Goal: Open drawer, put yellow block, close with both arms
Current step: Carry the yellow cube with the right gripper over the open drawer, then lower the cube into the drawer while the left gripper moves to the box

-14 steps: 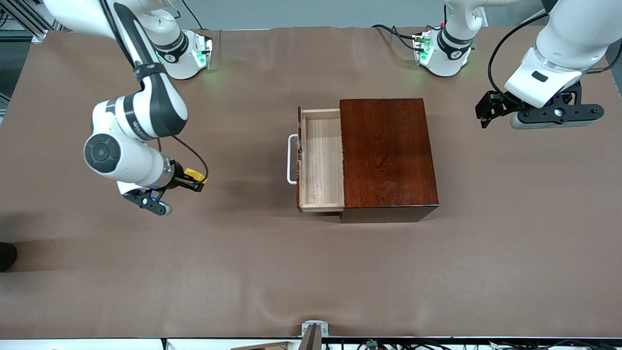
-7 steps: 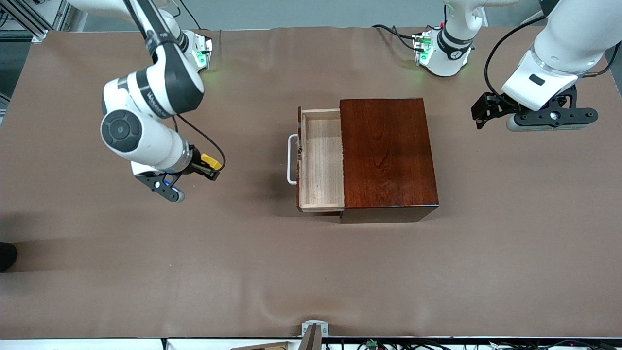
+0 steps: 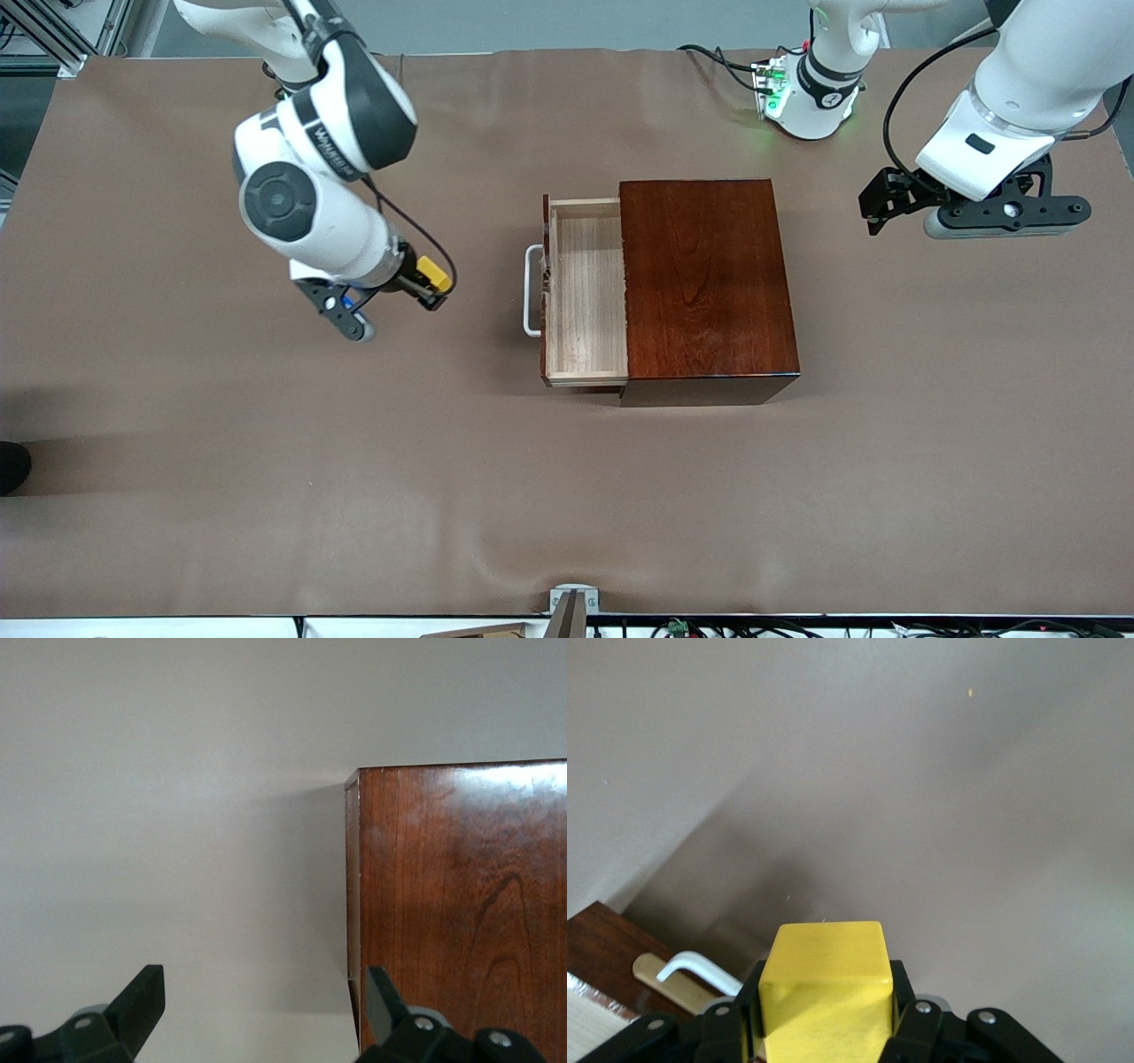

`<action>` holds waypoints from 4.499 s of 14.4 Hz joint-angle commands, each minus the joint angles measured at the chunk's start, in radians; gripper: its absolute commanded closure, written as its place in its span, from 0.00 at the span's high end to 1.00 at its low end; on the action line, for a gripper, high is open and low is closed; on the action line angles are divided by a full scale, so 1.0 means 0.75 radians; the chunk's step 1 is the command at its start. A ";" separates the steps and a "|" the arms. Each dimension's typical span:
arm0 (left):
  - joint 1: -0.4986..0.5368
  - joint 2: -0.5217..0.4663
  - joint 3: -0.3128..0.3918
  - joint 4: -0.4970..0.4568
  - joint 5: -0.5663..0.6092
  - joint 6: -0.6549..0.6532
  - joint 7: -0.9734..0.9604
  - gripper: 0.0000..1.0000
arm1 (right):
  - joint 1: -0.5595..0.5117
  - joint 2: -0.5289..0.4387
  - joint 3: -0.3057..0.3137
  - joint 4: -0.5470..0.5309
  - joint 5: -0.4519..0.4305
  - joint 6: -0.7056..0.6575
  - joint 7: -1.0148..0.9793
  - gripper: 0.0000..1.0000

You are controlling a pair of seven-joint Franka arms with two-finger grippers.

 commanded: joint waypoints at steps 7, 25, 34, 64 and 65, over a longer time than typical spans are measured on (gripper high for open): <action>0.015 0.029 -0.036 0.020 -0.027 -0.005 -0.066 1.00 | 0.245 0.067 -0.014 0.113 0.034 0.151 0.586 0.00; -0.012 0.064 -0.079 0.015 -0.029 -0.003 -0.181 1.00 | 0.403 0.282 -0.014 0.152 0.034 0.407 1.239 0.00; -0.049 0.168 -0.171 0.036 -0.023 0.032 -0.410 1.00 | 0.429 0.362 -0.017 0.144 0.030 0.458 1.276 0.00; -0.543 0.681 -0.173 0.418 -0.015 0.369 -1.205 1.00 | 0.211 0.323 -0.029 0.469 0.013 0.084 1.100 1.00; -0.566 0.700 -0.171 0.435 -0.015 0.371 -1.244 1.00 | 0.192 0.321 -0.031 0.485 0.013 0.058 1.080 1.00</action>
